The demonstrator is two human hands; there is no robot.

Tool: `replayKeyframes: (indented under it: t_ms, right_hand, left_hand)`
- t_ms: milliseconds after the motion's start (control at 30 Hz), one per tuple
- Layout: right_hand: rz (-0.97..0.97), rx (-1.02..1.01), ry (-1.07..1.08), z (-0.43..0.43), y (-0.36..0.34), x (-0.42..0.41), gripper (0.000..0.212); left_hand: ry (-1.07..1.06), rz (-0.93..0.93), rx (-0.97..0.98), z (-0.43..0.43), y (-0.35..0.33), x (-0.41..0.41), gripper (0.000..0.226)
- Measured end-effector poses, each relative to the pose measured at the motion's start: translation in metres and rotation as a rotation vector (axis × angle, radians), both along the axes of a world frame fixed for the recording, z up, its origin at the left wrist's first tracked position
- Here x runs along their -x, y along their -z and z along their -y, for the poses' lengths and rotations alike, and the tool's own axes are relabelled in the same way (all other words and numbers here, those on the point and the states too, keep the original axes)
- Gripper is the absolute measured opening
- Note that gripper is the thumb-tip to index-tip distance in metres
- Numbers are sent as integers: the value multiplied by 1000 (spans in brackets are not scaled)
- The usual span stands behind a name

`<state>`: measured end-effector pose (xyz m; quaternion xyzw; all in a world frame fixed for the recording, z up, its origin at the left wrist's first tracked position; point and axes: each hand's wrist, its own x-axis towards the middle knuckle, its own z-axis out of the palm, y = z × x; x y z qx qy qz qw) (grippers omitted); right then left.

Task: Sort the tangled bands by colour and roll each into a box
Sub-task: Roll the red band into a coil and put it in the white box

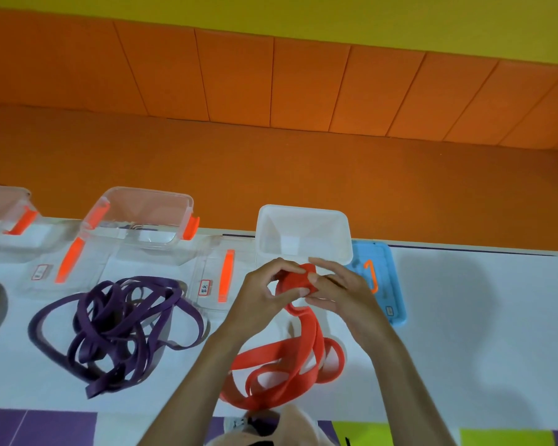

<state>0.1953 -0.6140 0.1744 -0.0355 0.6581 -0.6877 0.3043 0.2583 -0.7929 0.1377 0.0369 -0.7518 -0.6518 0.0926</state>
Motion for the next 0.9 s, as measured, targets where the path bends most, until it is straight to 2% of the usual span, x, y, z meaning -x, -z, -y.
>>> replayKeyframes:
  t_ms: [133,267,500,633,767,833,900]
  right_hand:
    - [-45,-4,7,1,-9,3,39]
    - [-61,142,70,6,-18,6,38]
    - [166,323,34,15,-25,3,46]
    - [143,250,-23,17,-22,3,53]
    - [169,243,-16,14,-18,5,45]
    - [147,194,-31,13,-17,5,38]
    - [95,122,-51,13,-18,7,40]
  left_hand:
    - [-35,-24,-86,0,-7,2,26]
    - [-104,-168,-192,-3,-20,5,27]
    - [-150,-246,-231,-2,-35,13,33]
    - [-174,-243,-238,-4,-39,12,36]
    - [-190,-260,-147,-11,-40,11,42]
    - [-198,-264,-91,-10,-39,11,43]
    - [-200,-251,-41,-8,-36,11,44]
